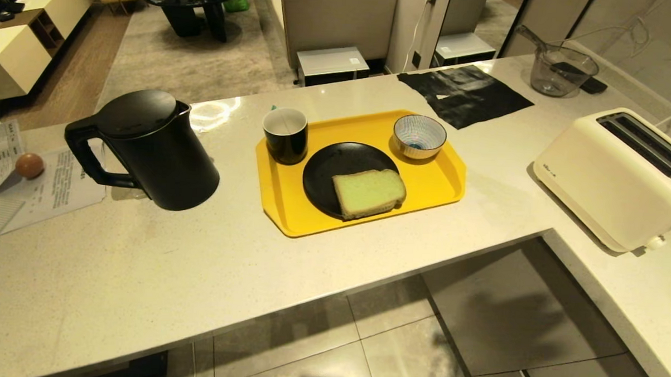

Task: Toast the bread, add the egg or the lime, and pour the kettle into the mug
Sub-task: Pick up the egg

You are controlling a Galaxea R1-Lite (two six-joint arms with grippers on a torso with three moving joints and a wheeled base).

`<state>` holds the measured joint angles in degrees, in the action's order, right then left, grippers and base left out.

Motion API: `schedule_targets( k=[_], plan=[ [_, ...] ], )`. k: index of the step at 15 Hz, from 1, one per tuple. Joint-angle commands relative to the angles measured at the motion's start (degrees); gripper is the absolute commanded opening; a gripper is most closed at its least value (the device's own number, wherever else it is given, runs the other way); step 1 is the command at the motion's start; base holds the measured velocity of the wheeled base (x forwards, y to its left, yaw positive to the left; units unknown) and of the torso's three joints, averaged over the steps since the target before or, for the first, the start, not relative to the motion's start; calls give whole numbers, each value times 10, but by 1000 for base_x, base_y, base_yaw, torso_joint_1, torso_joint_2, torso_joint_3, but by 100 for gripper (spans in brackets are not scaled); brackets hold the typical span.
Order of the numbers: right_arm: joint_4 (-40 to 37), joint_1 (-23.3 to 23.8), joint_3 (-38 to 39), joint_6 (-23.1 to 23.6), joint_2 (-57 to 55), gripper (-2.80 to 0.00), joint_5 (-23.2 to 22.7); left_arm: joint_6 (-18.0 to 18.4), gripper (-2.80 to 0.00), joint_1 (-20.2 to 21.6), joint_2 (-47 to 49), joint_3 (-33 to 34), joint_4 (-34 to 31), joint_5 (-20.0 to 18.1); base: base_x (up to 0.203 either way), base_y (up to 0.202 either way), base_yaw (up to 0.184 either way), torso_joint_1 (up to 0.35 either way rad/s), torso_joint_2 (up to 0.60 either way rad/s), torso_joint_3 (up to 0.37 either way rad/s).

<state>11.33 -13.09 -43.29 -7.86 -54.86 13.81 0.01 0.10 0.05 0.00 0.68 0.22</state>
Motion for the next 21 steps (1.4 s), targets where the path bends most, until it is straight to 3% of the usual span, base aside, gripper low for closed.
schedule_targets(
  k=[1, 8, 10, 14, 18, 21],
  plan=[
    [0, 1, 45, -2, 79, -280, 5, 0, -280, 0, 0, 0, 0, 0, 0, 0, 0, 0, 0, 0],
    [1, 5, 298, 27, 254, -280, 3, 0, -280, 1, 0, 0, 0, 0, 0, 0, 0, 0, 0, 0],
    [13, 39, 352, 35, 269, -280, -4, 0, -280, 0, 0, 0, 0, 0, 0, 0, 0, 0, 0, 0],
    [53, 107, 447, 72, 347, -280, -98, 0, -280, 0, 0, 0, 0, 0, 0, 0, 0, 0, 0, 0],
    [1, 117, 448, 78, 418, -280, -160, 0, -280, 0, 0, 0, 0, 0, 0, 0, 0, 0, 0, 0],
    [-35, 120, 443, 77, 461, -280, -160, 0, -280, 0, 0, 0, 0, 0, 0, 0, 0, 0, 0, 0]
  ],
)
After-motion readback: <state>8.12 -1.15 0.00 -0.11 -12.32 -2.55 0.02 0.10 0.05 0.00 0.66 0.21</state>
